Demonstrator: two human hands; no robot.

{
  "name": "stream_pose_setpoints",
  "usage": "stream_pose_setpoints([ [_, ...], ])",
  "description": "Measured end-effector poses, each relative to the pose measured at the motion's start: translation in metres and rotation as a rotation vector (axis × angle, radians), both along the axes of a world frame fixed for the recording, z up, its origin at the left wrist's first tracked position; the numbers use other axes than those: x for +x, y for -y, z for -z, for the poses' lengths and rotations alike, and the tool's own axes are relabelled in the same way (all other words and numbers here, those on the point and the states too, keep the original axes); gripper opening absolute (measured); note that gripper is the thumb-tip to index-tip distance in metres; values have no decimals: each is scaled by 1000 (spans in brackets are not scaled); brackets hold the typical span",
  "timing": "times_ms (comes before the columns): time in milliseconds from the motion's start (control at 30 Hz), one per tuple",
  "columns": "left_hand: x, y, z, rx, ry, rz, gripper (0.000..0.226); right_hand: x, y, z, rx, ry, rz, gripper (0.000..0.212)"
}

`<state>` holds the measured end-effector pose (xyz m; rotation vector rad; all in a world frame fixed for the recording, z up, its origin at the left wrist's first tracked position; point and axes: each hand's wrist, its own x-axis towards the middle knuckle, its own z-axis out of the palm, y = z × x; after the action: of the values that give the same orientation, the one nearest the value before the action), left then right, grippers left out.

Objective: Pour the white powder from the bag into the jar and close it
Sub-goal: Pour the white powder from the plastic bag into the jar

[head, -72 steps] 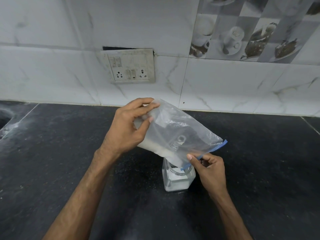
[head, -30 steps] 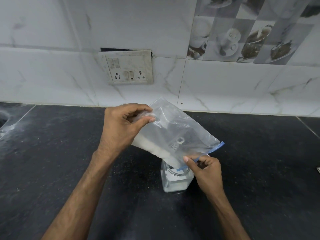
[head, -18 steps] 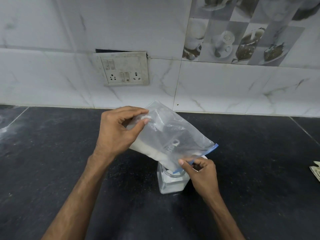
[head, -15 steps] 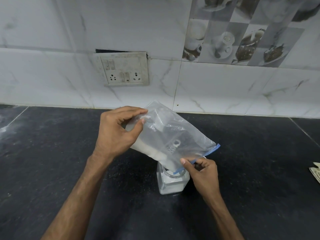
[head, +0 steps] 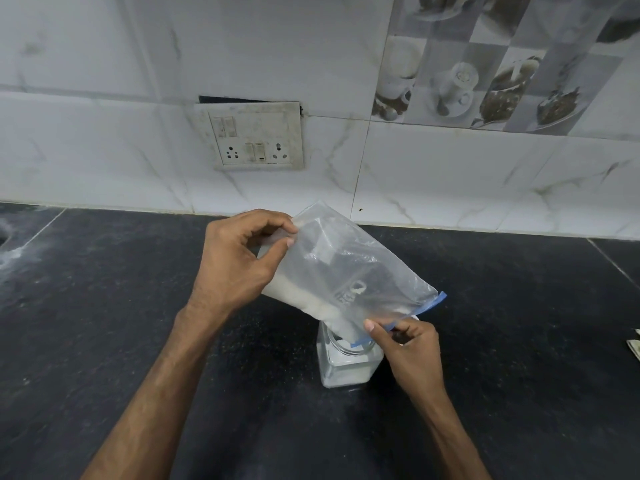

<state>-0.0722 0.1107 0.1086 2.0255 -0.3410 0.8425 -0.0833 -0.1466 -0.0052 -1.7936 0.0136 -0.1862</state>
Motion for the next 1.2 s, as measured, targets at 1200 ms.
stream_pose_setpoints([
  [1200,-3,1,-2,21,7,-11,16,-3,-3,1,21,14,1,14],
])
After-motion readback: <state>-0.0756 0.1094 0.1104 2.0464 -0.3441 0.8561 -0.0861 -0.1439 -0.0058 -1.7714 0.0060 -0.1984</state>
